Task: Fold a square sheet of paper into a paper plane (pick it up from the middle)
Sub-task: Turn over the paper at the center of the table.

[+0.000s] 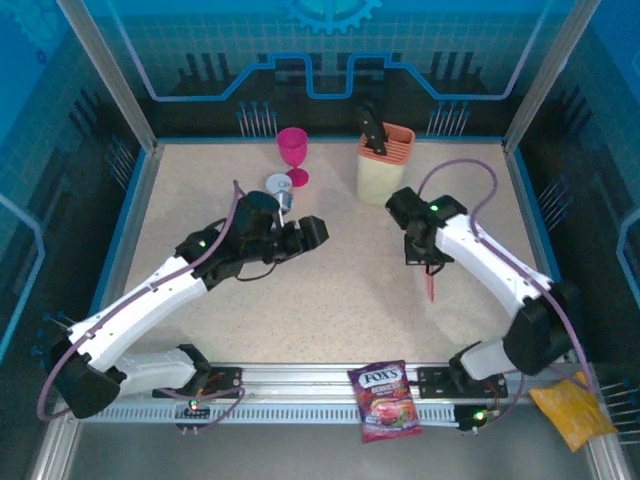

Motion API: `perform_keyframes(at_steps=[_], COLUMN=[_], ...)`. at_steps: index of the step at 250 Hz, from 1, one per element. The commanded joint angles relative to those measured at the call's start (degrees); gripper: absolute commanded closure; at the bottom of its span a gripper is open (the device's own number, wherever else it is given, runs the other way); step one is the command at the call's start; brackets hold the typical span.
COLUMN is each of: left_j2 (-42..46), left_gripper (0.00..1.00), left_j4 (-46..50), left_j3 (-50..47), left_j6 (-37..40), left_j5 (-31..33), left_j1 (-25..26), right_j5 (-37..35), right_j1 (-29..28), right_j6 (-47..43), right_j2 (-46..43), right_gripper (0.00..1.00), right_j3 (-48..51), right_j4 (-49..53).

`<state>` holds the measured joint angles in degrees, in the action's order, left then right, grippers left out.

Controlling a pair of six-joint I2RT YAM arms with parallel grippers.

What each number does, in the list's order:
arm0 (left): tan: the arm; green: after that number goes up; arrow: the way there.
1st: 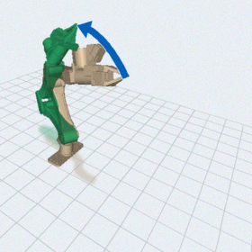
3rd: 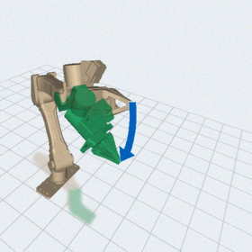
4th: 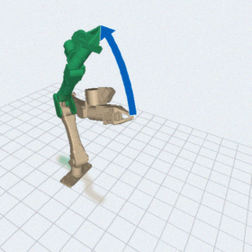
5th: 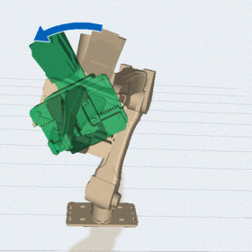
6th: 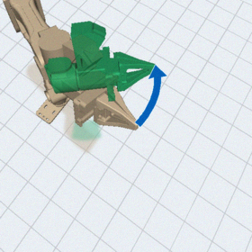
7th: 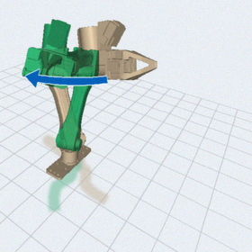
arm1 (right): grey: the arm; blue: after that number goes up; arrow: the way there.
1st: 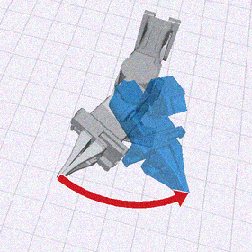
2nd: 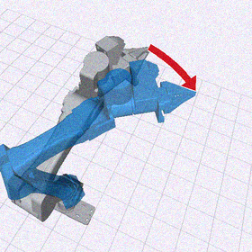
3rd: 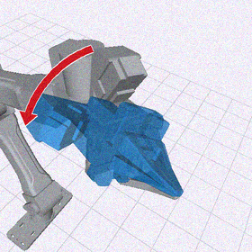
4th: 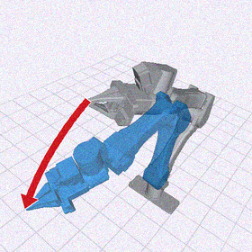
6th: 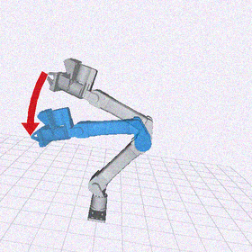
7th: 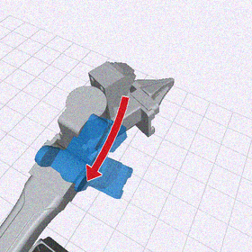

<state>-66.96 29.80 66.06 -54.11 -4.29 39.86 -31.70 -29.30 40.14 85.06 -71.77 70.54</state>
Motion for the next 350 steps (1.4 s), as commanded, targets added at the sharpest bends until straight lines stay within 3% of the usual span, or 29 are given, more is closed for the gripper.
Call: perform_keyframes(at_steps=[1,43,79,118,129,135,151,176,215,222,274,309,350], left_j2=[0.67,2.62,4.12,5.21,5.6,5.82,6.07,5.57,4.13,3.88,0.38,-0.86,-2.26], left_gripper=[0.2,0.19,0.17,0.16,0.14,0.14,0.14,0.12,0.06,0.0,0.0,0.0,0.0], left_j4=[8.53,12.16,11.3,10.04,8.74,8.1,6.97,6.39,-0.16,-3.16,-14.53,-17.64,-16.46], left_j3=[4.73,7.5,9.04,11.08,10.94,10.97,11.56,13.87,14.75,14.14,15.05,16.07,19.99], left_j6=[-3.34,-5.54,-7.7,-8.9,-10.01,-10.73,-12.12,-13.95,-22.2,-25.09,-39.48,-43.3,-42.13], left_j5=[-0.72,-3.89,-8.58,-10.68,-11.44,-11.92,-12.47,-12.77,-14.85,-15.51,-16.2,-14.84,-12.59], left_j1=[-0.39,-1.1,-3.67,-5.09,-5.64,-5.96,-6.59,-7.44,-8.81,-9.06,-9.58,-9.68,-9.62], right_j5=[-11.45,-14.61,-9.02,-0.53,2.43,4.02,8.0,13.87,21.71,22.75,26.29,27.07,27.77], right_j1=[-3.44,-8.98,-14.28,-19.12,-20.1,-20.56,-21.57,-21.5,-18.62,-18.07,-15.14,-13.87,-12.21], right_j6=[6.78,16.84,21.48,23.05,22.34,21.91,21.53,20.6,20.38,20.17,17.91,16.3,14.68], right_j2=[7.84,25.95,38.07,43.85,44.46,44.53,43.08,36.9,24.9,23.18,14.6,12.28,11.29], right_gripper=[1.0,1.0,1.0,1.0,0.94,0.85,0.63,0.54,0.52,0.52,0.49,0.49,0.49], right_j3=[-3.91,-15.69,-25.26,-28.18,-28.08,-27.93,-26.76,-22.38,-14.41,-13.23,-6.88,-5.59,-5.26], right_j4=[8.16,17.89,20.51,15.11,12.4,10.96,7.27,-0.25,-8.81,-9.47,-11.3,-10.69,-10.29])
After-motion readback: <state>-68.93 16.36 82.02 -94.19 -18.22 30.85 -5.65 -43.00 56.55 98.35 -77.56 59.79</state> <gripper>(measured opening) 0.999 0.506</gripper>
